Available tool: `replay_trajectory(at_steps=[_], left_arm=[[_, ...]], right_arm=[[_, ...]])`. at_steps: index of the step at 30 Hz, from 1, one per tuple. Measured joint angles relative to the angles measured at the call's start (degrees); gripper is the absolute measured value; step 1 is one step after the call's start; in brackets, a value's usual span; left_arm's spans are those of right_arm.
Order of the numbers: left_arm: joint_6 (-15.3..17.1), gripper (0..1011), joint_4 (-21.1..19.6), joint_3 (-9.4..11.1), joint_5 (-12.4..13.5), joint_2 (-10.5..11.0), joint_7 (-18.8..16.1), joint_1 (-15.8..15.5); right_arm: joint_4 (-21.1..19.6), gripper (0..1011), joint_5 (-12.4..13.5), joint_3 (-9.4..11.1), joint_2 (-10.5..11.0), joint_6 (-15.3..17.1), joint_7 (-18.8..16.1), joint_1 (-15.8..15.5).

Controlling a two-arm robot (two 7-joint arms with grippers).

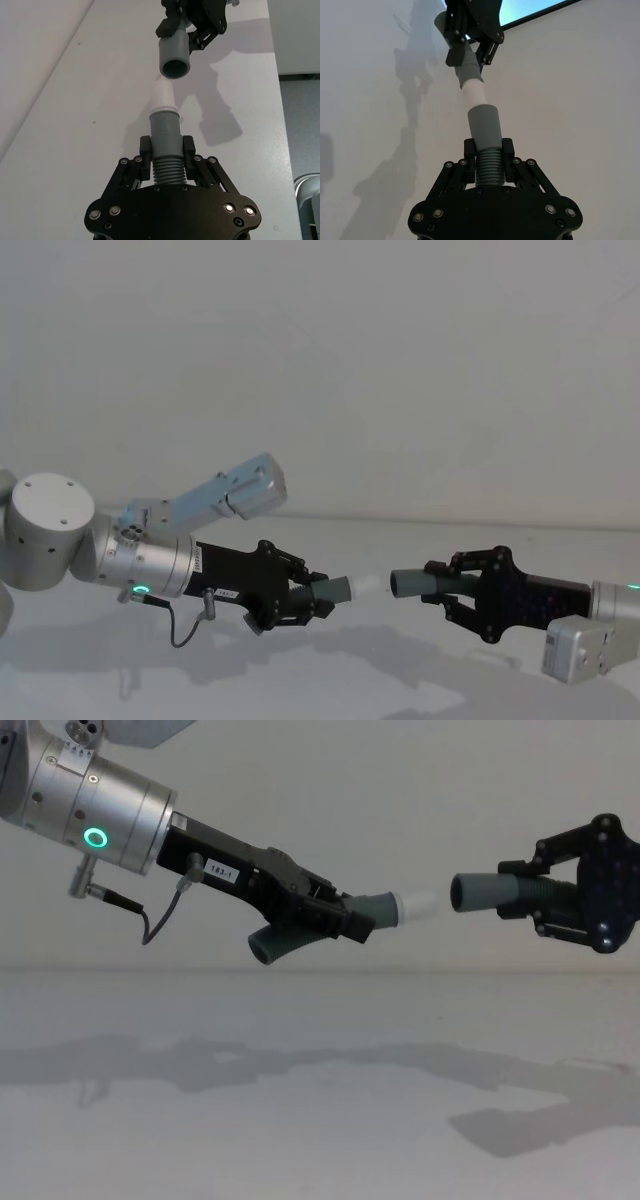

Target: Use both hands to pick up one end of the pipe from the table, align the ends, and insert them.

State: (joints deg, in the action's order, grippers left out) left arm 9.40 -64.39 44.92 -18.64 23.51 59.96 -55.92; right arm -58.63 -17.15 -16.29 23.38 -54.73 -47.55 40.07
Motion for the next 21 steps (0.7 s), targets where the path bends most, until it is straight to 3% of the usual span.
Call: replay_trajectory(at_steps=[21], left_arm=[[0.97,336,-1.84,0.86,-0.76,0.77,-1.11,0.03]], right_arm=[[0.12,286,-1.26,-1.11,0.46,1.77,0.52,0.13]])
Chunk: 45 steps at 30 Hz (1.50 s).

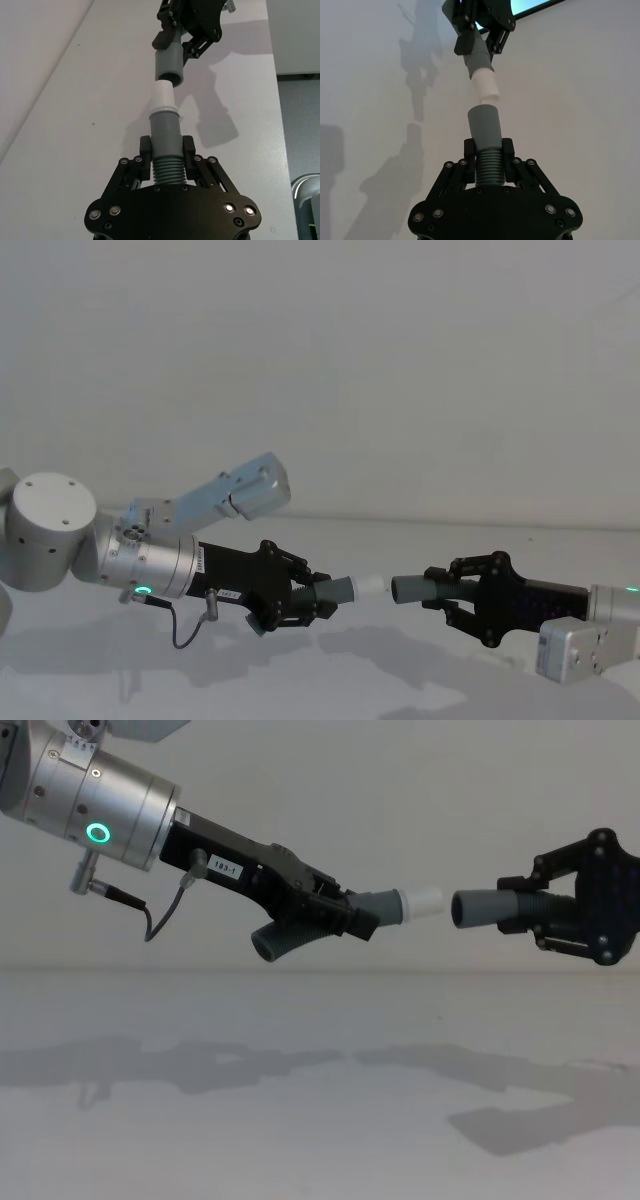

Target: Use both hands to pick up one end of the pipe from the table, align the ends, and insert them.

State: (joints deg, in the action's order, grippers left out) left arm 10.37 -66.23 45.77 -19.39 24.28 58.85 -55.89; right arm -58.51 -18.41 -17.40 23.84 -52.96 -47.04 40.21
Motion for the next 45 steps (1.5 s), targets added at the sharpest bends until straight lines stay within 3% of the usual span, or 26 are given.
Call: replay_trajectory(at_steps=[13,32,45], left_arm=[[0.23,336,-0.2,0.49,-0.52,0.2,-0.33,-0.23],[-0.9,336,2.39,1.55,-0.95,-0.84,-0.4,-1.64],[-1.29,336,3.3,2.36,-1.29,-1.3,-0.26,-2.35]], right_arm=[[1.36,286,-0.38,-0.04,-0.06,1.0,0.92,1.06],[-0.11,286,3.3,-1.32,0.85,1.4,-1.1,1.23],[-0.25,286,3.91,-2.11,0.87,1.25,-1.31,1.52]])
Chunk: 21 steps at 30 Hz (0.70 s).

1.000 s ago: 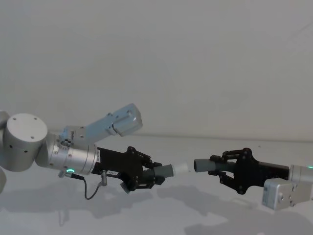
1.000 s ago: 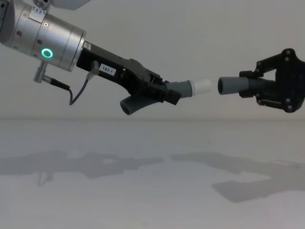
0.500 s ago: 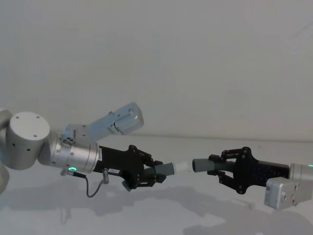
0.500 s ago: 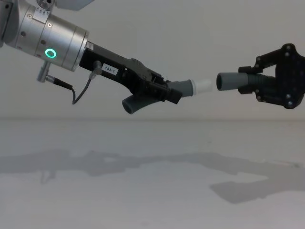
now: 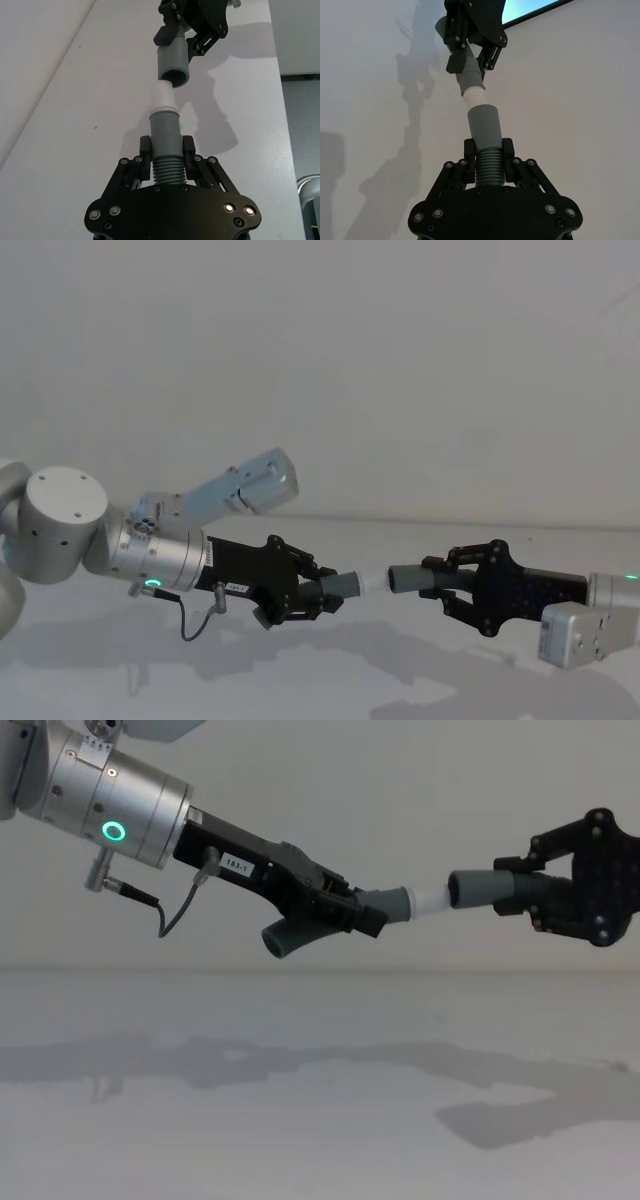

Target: Use both hands to pick up one end of the pipe from the table, align the ends, and insert them.

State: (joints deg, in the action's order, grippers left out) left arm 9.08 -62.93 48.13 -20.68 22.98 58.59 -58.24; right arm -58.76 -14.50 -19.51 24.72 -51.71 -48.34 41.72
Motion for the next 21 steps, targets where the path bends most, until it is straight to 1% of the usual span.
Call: replay_trajectory(at_steps=[21], left_arm=[[0.37,336,-0.75,0.97,-0.65,0.47,-0.33,-0.37]], right_arm=[[0.73,286,-1.0,-0.99,0.04,0.08,1.12,0.83]])
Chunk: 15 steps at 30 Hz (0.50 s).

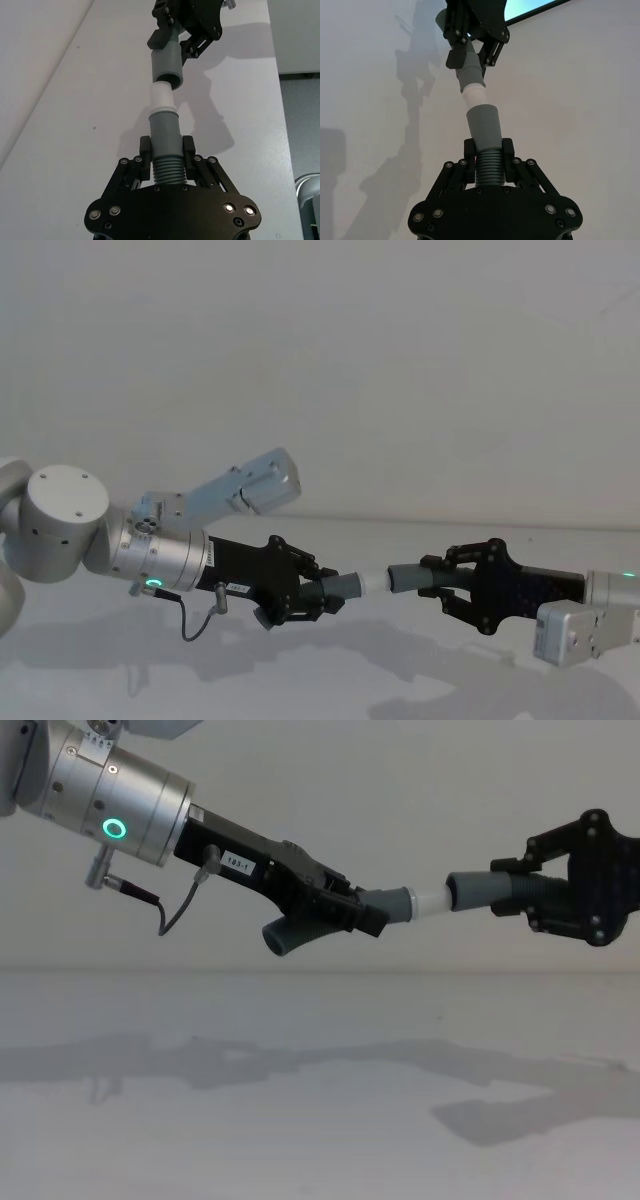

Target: Use both hands to pick up one end of the pipe from the table, align the ends, and insert them.

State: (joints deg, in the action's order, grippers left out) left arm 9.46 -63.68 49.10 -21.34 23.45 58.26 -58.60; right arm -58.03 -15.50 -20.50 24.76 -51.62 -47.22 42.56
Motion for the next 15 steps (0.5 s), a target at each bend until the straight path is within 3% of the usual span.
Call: replay_trajectory(at_steps=[15], left_arm=[[0.59,336,-1.3,0.46,-0.19,0.52,-1.43,0.02]], right_arm=[[0.82,286,-0.32,-0.96,0.52,-0.59,0.18,0.44]])
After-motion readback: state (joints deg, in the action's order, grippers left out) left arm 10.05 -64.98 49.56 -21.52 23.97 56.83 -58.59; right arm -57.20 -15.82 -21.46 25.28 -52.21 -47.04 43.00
